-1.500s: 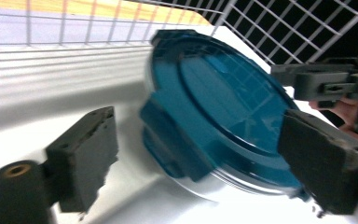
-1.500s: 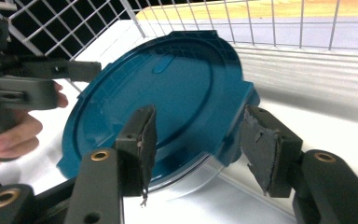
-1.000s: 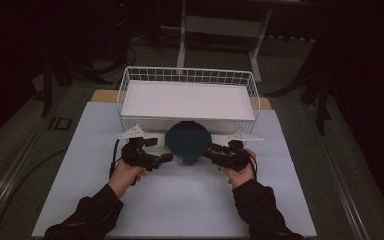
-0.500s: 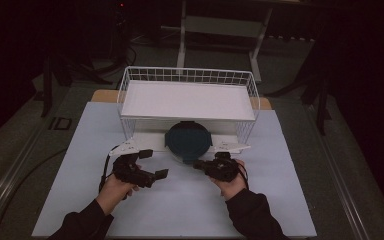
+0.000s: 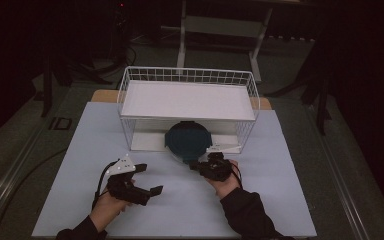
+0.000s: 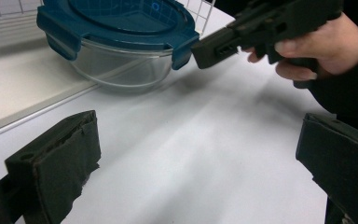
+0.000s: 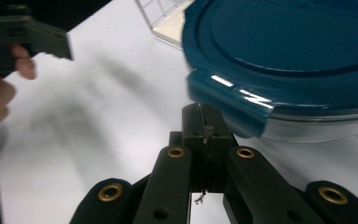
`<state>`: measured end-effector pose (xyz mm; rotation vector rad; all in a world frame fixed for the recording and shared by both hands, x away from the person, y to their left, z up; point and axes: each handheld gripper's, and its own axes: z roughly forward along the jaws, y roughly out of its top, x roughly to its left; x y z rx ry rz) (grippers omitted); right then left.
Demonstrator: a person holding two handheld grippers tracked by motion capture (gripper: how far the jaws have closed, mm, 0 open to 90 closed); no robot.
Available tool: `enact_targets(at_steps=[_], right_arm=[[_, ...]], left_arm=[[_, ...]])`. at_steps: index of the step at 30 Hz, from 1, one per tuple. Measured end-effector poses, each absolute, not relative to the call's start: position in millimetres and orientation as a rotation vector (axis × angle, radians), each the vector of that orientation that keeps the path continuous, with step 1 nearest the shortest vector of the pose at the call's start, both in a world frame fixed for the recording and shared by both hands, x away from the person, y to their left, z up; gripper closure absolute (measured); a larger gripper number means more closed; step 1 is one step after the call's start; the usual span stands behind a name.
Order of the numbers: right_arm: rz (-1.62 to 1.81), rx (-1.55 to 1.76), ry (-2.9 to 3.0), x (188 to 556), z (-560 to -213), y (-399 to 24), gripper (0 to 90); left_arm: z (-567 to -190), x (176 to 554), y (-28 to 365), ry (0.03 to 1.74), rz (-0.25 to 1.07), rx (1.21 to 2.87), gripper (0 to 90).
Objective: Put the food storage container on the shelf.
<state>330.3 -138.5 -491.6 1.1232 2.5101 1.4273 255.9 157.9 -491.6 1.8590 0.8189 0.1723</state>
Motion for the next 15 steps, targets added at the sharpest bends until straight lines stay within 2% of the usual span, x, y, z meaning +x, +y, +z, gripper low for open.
enact_targets(at_steps=[15], right_arm=[[1.397,1.154,2.475,350,-498,-133,90.0]], left_arm=[[-495,255,156,0.806,0.179,1.847,0.0]])
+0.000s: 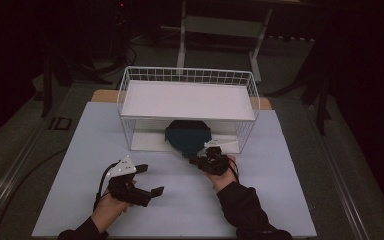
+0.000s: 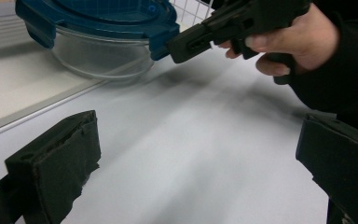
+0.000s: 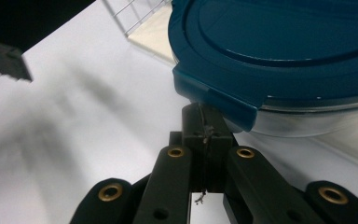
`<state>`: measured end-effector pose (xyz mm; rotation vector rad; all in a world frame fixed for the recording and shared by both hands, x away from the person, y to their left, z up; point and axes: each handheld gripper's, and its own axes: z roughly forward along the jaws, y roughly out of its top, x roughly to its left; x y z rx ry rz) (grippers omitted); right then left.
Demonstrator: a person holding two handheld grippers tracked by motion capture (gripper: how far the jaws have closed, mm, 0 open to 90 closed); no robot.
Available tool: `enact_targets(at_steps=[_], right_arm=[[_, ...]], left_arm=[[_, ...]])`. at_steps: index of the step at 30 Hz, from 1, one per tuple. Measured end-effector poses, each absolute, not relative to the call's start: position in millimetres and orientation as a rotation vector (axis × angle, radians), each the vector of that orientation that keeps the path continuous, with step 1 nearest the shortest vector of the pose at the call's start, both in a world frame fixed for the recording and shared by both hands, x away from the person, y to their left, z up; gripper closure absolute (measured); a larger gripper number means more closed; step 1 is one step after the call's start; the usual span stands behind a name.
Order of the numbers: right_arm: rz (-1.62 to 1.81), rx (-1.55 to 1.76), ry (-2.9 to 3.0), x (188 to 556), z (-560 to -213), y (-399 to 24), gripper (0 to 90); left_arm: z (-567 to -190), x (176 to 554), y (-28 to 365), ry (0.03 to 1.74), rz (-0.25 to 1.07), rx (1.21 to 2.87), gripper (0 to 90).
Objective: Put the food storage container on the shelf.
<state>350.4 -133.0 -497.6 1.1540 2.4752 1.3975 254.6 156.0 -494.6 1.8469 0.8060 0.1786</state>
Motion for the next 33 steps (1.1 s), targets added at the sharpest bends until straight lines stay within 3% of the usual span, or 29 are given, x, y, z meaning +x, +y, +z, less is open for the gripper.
enact_targets(at_steps=[18,28,32,33], right_arm=[[1.371,1.207,2.41,381,-495,-125,90.0],[1.398,1.25,2.397,381,-499,-126,89.4],[1.424,1.197,2.393,369,-494,-129,79.1],[1.439,1.192,2.384,364,-491,-133,70.0]], left_arm=[[-497,254,155,0.793,0.176,1.857,0.0],[-495,253,155,0.788,0.183,1.852,0.0],[-495,253,154,0.781,0.184,1.859,0.0],[-495,252,154,0.779,0.186,1.861,0.0]])
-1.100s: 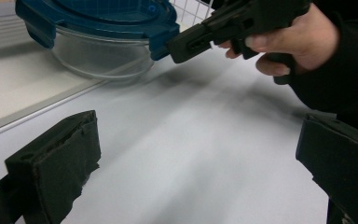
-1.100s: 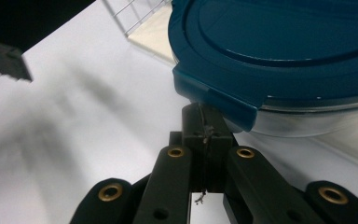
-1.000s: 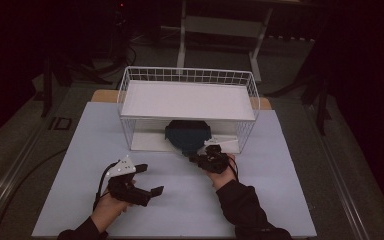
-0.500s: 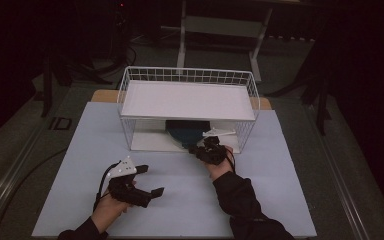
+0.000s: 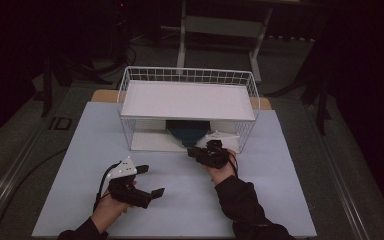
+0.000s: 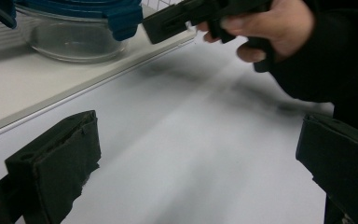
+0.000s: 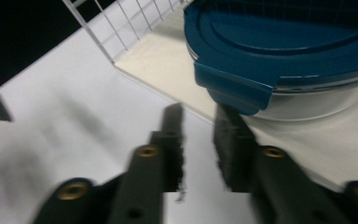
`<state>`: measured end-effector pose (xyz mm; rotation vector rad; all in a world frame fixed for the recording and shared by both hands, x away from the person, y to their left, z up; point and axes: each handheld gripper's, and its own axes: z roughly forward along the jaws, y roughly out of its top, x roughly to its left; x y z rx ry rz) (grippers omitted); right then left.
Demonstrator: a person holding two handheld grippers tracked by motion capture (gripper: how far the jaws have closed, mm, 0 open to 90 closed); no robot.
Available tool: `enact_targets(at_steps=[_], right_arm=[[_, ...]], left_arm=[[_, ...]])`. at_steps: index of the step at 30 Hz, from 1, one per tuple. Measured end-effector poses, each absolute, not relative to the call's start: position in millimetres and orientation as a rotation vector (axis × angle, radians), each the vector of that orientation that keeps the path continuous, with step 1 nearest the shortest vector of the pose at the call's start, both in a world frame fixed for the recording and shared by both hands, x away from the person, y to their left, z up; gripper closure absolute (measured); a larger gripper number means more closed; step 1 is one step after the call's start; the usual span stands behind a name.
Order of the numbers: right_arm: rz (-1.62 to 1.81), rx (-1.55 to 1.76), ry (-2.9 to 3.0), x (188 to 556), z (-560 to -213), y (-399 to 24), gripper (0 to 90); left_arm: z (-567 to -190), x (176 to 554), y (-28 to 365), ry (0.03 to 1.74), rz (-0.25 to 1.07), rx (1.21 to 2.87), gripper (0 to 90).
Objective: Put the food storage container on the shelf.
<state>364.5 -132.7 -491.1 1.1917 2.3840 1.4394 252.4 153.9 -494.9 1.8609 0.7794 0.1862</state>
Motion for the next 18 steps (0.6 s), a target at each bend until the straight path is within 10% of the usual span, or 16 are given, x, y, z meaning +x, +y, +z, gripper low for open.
enact_targets(at_steps=[9,18], right_arm=[[1.524,1.129,2.347,346,-482,-147,20.5],[1.552,1.053,2.353,321,-479,-163,15.2]], left_arm=[[-494,249,152,0.764,0.183,1.869,0.0],[-492,246,153,0.762,0.18,1.866,0.0]])
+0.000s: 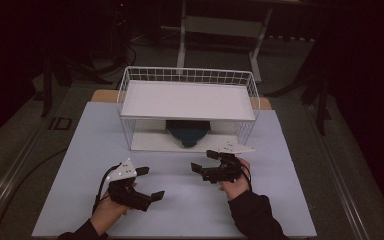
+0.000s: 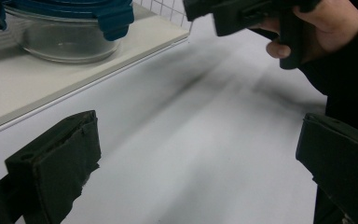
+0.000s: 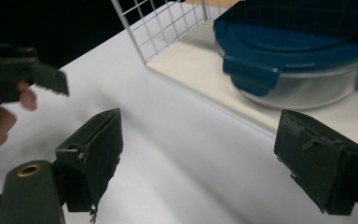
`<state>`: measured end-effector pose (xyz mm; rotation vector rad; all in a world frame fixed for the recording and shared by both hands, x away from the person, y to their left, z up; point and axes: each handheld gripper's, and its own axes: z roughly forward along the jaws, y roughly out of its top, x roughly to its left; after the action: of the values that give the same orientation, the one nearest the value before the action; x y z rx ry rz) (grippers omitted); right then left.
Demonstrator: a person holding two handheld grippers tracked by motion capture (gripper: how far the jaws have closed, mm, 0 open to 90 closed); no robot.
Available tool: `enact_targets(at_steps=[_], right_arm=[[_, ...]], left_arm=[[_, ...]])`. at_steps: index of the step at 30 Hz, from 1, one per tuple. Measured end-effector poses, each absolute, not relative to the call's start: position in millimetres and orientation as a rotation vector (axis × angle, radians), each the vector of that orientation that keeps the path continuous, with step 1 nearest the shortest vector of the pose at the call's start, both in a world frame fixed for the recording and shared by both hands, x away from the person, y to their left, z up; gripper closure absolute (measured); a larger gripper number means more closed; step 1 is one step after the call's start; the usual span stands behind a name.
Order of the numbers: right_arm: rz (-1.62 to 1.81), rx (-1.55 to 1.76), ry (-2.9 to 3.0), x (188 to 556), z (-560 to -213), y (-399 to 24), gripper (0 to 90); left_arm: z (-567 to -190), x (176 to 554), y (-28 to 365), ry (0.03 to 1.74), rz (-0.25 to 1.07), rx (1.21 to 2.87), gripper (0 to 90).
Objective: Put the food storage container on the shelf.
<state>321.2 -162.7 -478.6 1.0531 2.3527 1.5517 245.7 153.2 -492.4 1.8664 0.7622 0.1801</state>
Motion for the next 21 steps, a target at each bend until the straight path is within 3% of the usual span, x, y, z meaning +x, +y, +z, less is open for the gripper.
enact_targets(at_steps=[21], right_arm=[[1.561,0.983,2.372,269,-487,-203,15.4]], left_arm=[[-491,235,156,0.741,0.183,1.876,0.0]])
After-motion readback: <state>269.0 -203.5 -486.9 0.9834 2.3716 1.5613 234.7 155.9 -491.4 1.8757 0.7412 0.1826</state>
